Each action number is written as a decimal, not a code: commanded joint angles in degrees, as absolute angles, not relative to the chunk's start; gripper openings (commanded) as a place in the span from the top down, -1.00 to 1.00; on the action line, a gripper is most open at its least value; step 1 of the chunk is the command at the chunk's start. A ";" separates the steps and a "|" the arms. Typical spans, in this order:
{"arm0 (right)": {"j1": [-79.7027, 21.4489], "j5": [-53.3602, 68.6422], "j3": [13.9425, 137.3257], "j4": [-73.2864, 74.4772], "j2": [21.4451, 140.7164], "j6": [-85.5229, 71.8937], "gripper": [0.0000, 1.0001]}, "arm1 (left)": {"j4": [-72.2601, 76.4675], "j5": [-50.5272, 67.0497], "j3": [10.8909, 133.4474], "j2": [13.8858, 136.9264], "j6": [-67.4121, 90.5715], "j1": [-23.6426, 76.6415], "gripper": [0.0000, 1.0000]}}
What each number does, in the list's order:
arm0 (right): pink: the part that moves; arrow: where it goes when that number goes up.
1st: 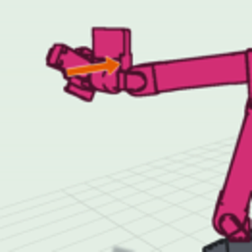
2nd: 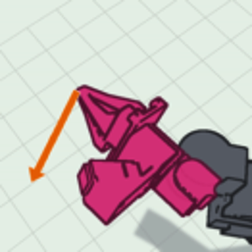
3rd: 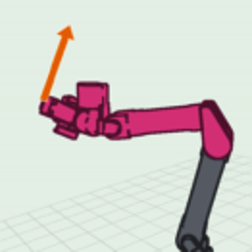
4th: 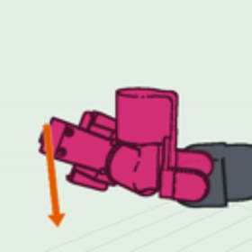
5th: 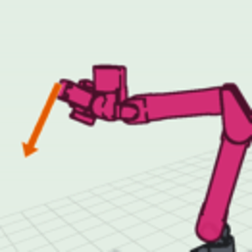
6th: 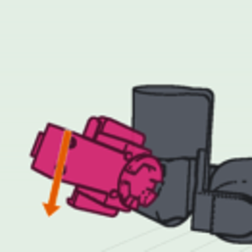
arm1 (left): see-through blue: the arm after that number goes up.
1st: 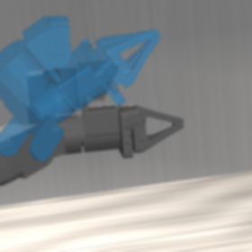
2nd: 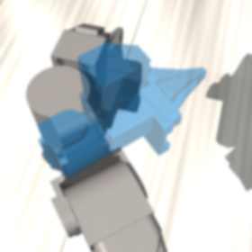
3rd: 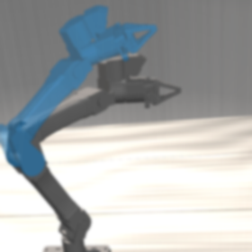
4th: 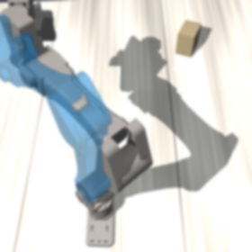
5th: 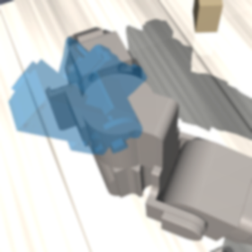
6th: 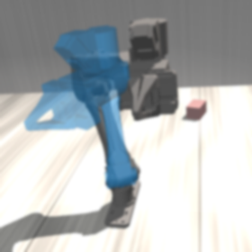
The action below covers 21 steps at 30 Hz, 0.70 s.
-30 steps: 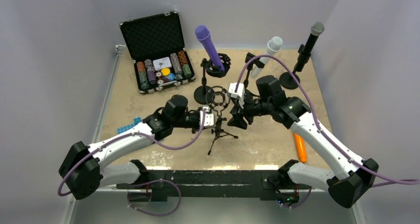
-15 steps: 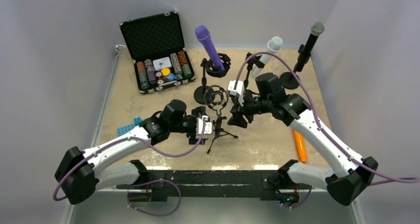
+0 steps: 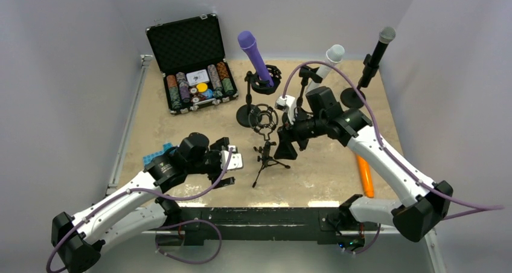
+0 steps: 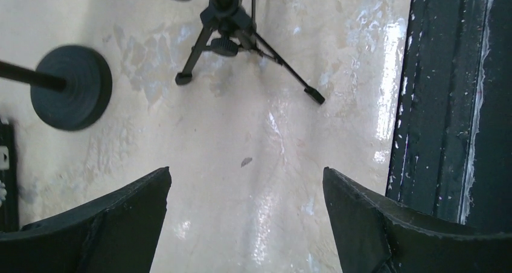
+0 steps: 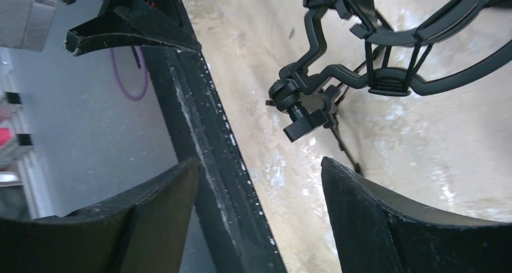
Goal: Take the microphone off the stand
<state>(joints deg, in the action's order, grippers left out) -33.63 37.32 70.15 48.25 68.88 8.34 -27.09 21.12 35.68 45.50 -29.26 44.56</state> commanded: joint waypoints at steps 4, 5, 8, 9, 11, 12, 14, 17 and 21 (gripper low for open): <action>-33.32 44.54 68.10 40.06 73.41 -3.75 -0.68 | -31.21 16.95 36.54 44.37 -26.82 43.10 -1.00; -33.45 44.39 68.11 38.66 73.70 -4.07 -0.71 | -31.26 16.53 36.35 44.25 -27.31 43.00 -1.00; -33.72 42.86 67.23 34.36 74.44 -7.09 -0.75 | -31.16 15.83 36.26 44.04 -28.01 42.69 -1.00; -34.08 41.82 67.09 33.54 74.94 -7.83 -0.75 | -31.20 15.90 36.41 44.03 -28.08 42.60 -1.00; -34.71 40.03 67.46 33.00 76.35 -9.02 -0.75 | -31.17 15.91 36.71 44.33 -28.16 42.38 -1.00; -35.12 38.49 67.50 32.89 76.90 -9.40 -0.74 | -31.20 15.91 36.89 44.50 -28.21 42.34 -1.00; -35.68 36.37 67.50 32.96 78.13 -10.11 -0.67 | -30.95 16.00 37.01 44.80 -28.21 42.35 -1.00; -36.27 33.96 67.63 33.56 79.49 -10.78 -0.45 | -29.85 16.54 36.44 45.19 -28.21 42.29 -1.00; -36.30 33.45 66.99 34.04 78.97 -8.73 0.02 | -27.72 17.34 35.11 45.52 -27.87 42.28 -1.00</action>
<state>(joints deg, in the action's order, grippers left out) -36.01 36.01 67.11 35.05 80.42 -8.93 -30.79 16.49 35.68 45.30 -28.05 42.72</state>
